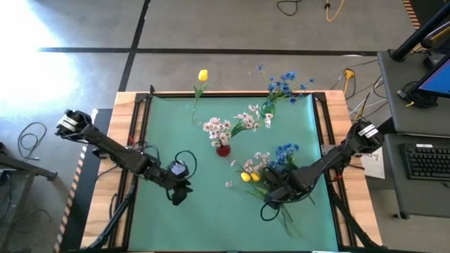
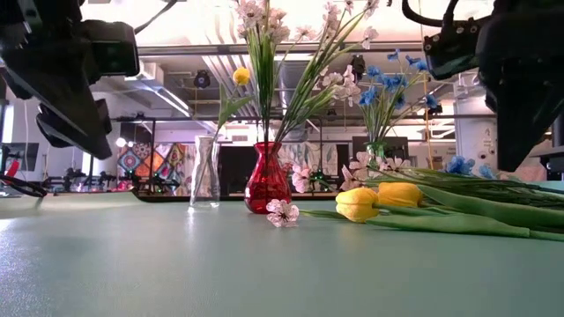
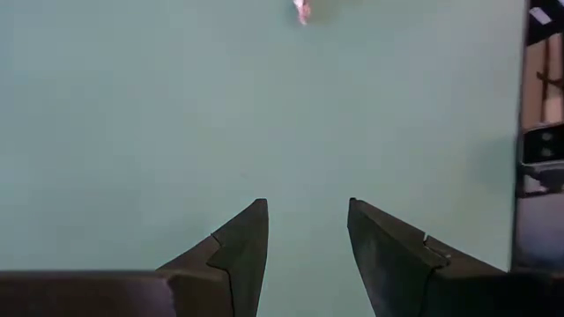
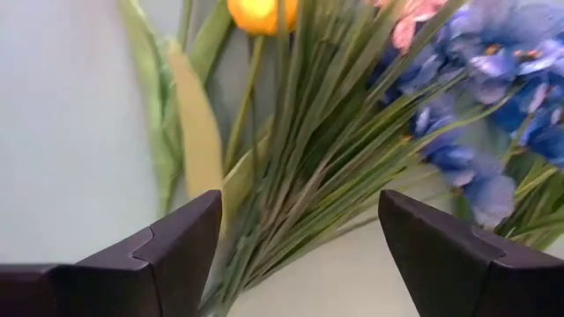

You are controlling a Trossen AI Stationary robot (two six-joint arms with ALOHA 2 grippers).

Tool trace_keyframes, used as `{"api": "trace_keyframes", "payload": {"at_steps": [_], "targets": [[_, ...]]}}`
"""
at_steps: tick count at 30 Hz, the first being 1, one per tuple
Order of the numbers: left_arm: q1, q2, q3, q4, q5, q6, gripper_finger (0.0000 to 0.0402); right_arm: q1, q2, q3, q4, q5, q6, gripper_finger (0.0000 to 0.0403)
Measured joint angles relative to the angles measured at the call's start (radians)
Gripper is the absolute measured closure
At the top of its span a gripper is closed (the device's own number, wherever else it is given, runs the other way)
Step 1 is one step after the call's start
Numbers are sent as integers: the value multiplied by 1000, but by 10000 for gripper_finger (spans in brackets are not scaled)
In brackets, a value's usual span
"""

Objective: Sort flowers into vase by color
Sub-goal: Put the white flowers into the red vase

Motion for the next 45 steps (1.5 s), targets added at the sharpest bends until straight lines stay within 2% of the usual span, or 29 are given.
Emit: {"api": "trace_keyframes", "payload": {"at_steps": [8,18,23,31,35,45], "targets": [[-7,52,0,110,-3,8,255,2,-2,-5,37,69,-9,106],[-7,62,0,128,-60,31,255,-4,59,-41,88,72,13,117],[-8,62,0,137,-126,32,255,-5,67,-51,118,111,19,176],[-7,62,0,149,-200,32,255,-20,63,-52,122,125,19,320],[-7,62,0,155,-212,32,255,-28,61,-52,121,125,19,379],[-7,62,0,160,-214,32,255,-29,-30,-31,38,123,20,385]]}}
